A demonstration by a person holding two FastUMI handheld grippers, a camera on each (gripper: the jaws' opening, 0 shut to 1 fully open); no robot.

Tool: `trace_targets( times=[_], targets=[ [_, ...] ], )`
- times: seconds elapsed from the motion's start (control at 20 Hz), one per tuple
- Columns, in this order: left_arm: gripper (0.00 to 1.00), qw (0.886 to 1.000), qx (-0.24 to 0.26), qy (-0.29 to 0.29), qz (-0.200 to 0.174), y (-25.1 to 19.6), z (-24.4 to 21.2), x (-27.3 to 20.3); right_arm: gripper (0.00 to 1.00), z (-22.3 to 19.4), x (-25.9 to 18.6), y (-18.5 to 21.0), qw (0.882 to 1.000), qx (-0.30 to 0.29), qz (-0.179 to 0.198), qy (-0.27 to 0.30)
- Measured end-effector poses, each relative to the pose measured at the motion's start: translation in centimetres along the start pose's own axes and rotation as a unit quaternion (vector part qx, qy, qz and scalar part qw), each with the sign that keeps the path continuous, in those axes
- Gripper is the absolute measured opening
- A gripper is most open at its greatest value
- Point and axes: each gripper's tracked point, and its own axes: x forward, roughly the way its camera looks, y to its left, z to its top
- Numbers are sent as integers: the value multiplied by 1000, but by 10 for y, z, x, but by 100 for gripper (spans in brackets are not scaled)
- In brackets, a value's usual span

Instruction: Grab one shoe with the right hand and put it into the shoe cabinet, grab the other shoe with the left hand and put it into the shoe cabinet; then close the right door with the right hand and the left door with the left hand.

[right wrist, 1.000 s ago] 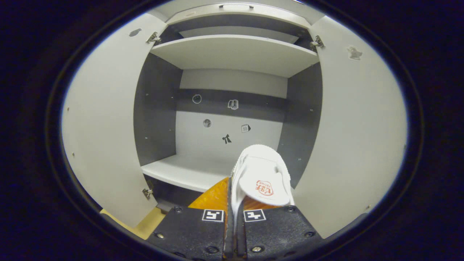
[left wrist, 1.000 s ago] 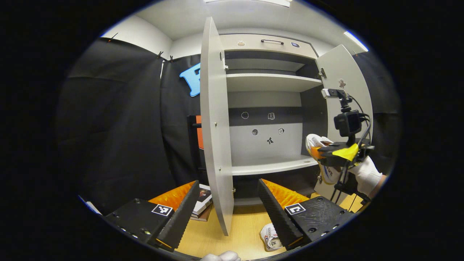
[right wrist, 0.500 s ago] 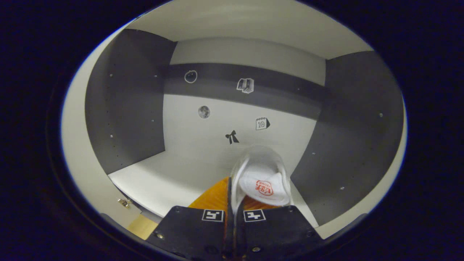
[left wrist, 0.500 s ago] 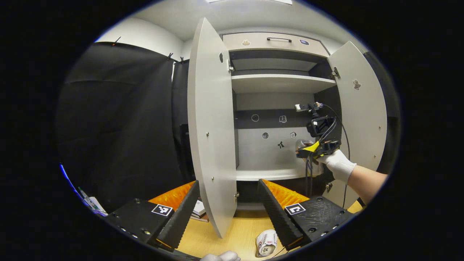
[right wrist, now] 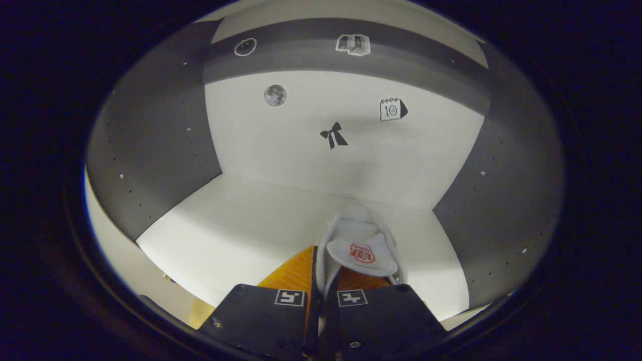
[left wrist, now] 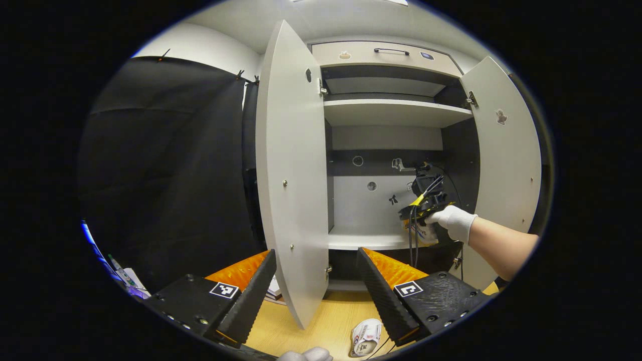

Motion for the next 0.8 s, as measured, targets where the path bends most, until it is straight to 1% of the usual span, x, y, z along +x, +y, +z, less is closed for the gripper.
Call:
trace_targets(
  times=[0.05, 0.15, 0.25, 0.3, 0.35, 0.4, 0.45, 0.55, 0.6, 0.7, 0.8],
  targets=[
    [97, 1000, -1, -1, 0, 0, 0, 1, 14, 3, -1, 0, 1000, 8, 2, 1],
    [96, 1000, -6, -5, -1, 1, 2, 2, 16, 6, -7, -5, 1000, 12, -12, -7],
    [96, 1000, -7, -6, -2, 1, 3, 2, 21, 7, -13, -2, 1000, 17, -7, -15],
    [96, 1000, -7, -7, -2, 1, 3, 2, 34, 6, -17, 1, 1000, 18, 1, -17],
    [96, 1000, -6, -6, -2, 2, 3, 2, 42, 8, -21, 2, 1000, 19, 5, -22],
    [96, 1000, -6, -7, -2, 2, 3, 2, 58, 11, -28, 1, 999, 21, 6, -30],
    [97, 1000, -6, -8, -1, 3, 4, 3, 62, 14, -35, 1, 999, 26, 2, -45],
    [96, 1000, -5, -11, -1, 8, 5, 3, 65, 19, -56, -6, 997, 34, -13, -74],
    [96, 1000, -5, -11, -1, 10, 5, 2, 73, 21, -67, -9, 995, 32, -20, -92],
    [97, 1000, -3, -15, -3, 13, 6, -1, 80, 25, -92, -14, 991, 22, -32, -127],
    [96, 1000, 2, -17, -4, 17, 6, -3, 80, 29, -124, -14, 984, 34, -32, -170]
  ],
)
